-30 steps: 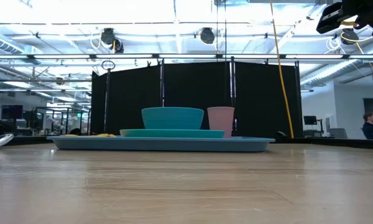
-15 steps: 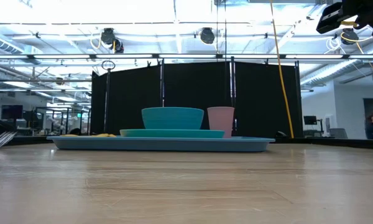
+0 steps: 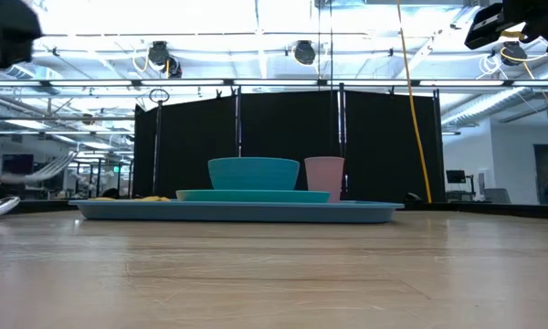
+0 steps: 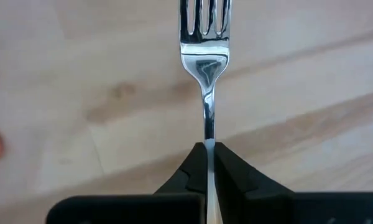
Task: Set up tray
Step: Put the orange fork on the yellow napkin
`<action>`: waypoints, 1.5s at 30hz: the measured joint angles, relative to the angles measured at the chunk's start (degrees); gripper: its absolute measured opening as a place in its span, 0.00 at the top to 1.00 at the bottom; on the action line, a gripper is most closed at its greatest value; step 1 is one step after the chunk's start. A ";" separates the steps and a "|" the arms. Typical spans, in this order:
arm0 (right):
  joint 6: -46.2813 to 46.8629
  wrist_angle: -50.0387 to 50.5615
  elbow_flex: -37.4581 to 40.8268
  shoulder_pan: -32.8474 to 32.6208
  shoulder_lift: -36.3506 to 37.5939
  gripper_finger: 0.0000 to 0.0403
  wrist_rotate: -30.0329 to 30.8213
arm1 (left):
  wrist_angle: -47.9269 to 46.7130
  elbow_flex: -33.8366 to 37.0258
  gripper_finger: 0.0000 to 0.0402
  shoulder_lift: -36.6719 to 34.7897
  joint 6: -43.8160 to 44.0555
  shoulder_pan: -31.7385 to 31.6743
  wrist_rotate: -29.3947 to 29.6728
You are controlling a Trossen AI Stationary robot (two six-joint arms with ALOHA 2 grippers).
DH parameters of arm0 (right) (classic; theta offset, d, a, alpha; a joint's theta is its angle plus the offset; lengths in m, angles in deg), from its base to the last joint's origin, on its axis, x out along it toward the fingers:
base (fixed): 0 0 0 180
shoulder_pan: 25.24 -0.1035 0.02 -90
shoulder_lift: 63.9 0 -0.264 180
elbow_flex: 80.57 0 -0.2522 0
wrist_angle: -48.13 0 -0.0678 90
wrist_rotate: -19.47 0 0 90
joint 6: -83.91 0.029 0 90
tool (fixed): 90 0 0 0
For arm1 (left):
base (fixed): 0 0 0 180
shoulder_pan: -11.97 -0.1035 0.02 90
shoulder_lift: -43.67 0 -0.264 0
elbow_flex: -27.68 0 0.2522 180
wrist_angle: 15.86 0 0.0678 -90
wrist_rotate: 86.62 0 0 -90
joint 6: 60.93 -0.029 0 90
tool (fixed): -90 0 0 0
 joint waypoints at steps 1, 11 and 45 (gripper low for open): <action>0.00 -0.01 0.00 0.01 0.02 0.99 0.00 | -0.89 0.00 0.98 -0.86 -0.72 -0.62 0.03; 0.00 -0.01 0.00 0.00 0.02 0.99 0.00 | -8.46 -0.02 0.98 -9.82 -8.84 -7.79 3.34; 0.00 0.01 -0.02 0.00 0.00 0.99 -0.01 | -7.06 -0.09 0.98 -25.78 -63.10 -56.53 1.47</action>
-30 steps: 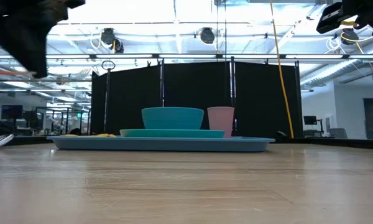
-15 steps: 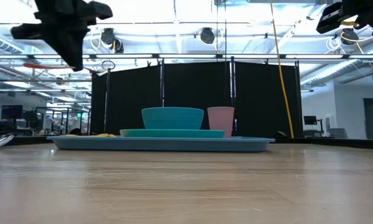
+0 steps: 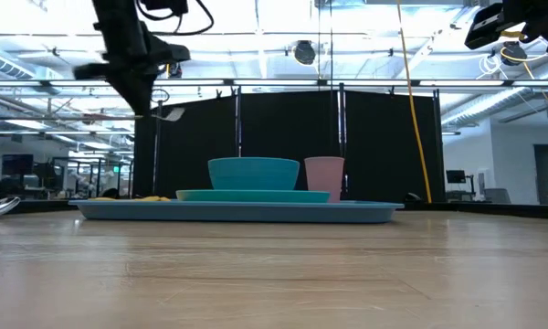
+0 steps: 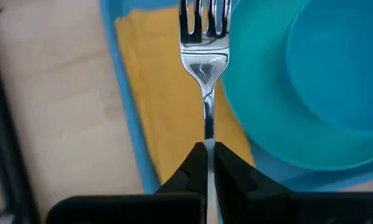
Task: Set up tray
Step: Put the orange fork on the yellow napkin
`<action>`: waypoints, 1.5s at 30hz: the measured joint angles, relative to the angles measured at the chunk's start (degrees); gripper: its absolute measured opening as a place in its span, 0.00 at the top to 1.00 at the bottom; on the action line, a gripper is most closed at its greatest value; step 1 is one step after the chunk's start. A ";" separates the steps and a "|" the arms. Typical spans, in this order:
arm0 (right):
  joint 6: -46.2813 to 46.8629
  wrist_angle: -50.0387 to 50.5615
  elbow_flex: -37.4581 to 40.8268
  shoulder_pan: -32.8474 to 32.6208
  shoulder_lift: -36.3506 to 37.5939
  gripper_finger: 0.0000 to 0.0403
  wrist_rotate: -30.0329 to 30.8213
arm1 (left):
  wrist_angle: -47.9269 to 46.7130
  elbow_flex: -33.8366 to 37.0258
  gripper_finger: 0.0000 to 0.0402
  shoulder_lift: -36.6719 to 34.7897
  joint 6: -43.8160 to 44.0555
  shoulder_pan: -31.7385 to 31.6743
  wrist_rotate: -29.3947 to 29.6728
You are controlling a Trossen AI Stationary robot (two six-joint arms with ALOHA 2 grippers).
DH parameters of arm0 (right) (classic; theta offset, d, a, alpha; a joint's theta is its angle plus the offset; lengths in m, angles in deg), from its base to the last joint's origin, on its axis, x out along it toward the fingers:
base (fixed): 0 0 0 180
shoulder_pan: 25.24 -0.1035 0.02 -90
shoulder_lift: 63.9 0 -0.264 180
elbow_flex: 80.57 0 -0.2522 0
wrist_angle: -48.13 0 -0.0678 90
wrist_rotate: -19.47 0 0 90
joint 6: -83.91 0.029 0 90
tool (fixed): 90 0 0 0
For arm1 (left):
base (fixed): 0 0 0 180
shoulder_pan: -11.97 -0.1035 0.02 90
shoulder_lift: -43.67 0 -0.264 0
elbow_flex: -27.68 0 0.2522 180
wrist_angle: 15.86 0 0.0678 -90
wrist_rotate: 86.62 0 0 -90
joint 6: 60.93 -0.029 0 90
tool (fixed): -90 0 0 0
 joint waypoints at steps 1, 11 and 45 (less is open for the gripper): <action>0.00 0.00 0.01 -0.01 0.00 0.99 0.00 | 1.30 0.00 0.98 0.00 -2.04 -1.48 -0.36; 0.00 0.00 0.00 -0.01 0.02 0.99 0.01 | 3.88 0.00 0.98 0.04 -14.10 -14.15 -3.54; 0.00 0.00 0.01 -0.01 0.02 0.99 -0.01 | 26.91 20.76 0.96 0.26 -12.09 -23.68 -14.41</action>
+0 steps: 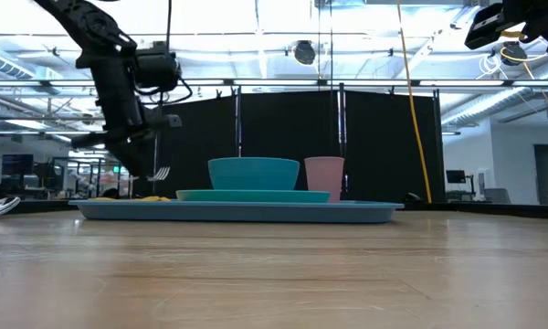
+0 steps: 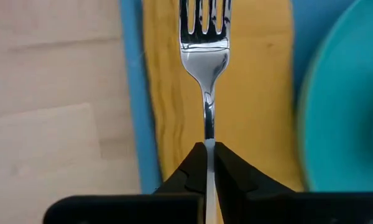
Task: Set up tray
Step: Put the orange fork on the yellow napkin
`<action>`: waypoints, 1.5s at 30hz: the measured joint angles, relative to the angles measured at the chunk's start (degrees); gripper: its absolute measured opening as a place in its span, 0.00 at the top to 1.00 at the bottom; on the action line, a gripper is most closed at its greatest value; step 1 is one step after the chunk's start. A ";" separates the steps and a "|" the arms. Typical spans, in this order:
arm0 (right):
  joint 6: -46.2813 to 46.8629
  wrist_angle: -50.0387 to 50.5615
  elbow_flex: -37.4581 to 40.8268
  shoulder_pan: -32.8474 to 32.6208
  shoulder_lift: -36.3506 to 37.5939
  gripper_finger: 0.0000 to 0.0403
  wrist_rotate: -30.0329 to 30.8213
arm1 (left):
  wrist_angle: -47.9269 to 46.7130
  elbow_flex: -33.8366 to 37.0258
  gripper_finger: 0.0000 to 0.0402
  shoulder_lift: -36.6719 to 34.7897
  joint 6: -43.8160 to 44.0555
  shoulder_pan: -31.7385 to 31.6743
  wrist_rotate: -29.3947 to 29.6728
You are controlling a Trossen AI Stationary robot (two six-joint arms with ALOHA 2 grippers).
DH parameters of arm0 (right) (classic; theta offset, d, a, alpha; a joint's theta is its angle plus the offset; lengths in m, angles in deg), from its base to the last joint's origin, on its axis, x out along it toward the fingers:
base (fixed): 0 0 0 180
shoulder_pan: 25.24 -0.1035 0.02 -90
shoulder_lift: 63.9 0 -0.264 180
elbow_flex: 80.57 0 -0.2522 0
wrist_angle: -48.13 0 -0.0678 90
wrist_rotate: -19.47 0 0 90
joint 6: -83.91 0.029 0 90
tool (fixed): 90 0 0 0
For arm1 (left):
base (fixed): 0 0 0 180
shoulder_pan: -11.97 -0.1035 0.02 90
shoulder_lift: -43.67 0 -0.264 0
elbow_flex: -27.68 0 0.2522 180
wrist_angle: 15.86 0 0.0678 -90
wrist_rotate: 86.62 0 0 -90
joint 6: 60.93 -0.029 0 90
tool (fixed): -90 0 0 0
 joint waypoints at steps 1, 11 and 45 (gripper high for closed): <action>0.00 0.00 -0.01 0.02 -0.01 0.99 0.01 | 0.06 0.46 0.97 0.02 0.17 0.00 0.07; 0.00 0.00 -0.01 0.02 -0.02 0.99 0.01 | 3.80 2.46 0.98 0.02 1.39 1.12 0.25; 0.00 0.00 0.01 0.00 0.00 0.99 0.01 | 6.30 2.48 0.97 9.73 1.34 1.70 1.32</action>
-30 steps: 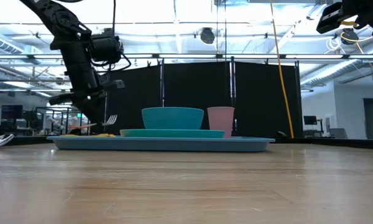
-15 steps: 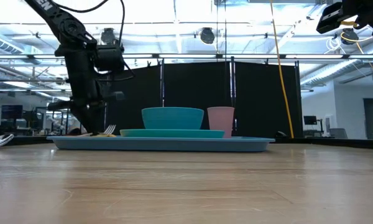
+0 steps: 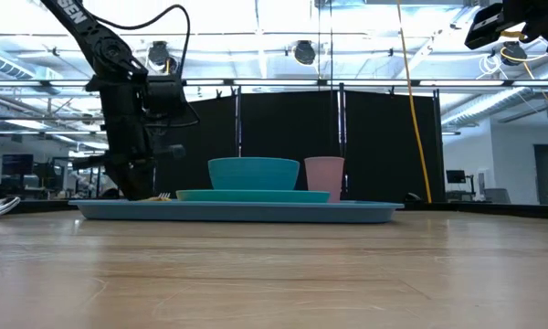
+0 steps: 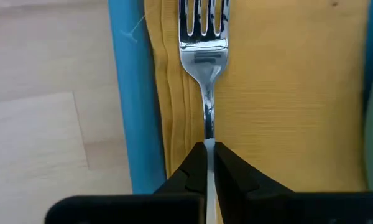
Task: Set up tray
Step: Put the orange fork on the yellow napkin
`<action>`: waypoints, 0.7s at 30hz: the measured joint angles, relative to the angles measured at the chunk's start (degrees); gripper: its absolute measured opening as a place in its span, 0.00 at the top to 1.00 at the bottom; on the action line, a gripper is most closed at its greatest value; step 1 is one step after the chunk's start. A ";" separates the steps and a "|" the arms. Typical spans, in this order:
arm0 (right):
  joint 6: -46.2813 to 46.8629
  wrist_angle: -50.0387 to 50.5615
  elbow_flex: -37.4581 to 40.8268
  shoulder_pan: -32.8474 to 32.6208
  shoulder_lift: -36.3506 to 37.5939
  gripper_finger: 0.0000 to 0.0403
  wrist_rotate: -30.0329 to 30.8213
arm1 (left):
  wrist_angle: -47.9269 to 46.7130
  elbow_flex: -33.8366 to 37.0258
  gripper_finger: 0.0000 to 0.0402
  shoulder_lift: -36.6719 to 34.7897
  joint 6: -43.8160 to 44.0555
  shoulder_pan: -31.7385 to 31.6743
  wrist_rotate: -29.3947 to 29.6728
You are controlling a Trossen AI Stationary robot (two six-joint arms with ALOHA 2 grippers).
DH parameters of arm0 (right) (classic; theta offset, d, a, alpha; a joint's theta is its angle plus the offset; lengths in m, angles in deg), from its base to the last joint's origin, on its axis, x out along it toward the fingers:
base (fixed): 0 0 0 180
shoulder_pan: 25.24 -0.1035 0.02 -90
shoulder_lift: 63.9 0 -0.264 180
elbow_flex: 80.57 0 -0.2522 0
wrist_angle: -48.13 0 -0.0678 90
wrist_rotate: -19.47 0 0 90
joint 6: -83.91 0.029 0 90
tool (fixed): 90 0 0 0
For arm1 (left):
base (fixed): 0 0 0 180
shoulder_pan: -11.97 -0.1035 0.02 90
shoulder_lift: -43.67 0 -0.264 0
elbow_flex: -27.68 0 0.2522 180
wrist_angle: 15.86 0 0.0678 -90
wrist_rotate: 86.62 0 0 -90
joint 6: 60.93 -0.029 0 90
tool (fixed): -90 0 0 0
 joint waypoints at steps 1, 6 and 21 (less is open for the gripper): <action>0.00 0.00 -0.02 0.00 0.00 0.99 0.00 | 0.02 0.00 0.96 0.41 -0.03 0.00 -0.14; 0.00 0.00 -0.02 0.00 0.00 0.99 0.00 | -0.03 -0.02 0.94 0.72 -0.16 0.00 -0.26; 0.00 0.00 -0.02 0.01 -0.02 0.99 0.00 | 0.50 -0.04 0.89 0.81 0.16 0.19 -0.87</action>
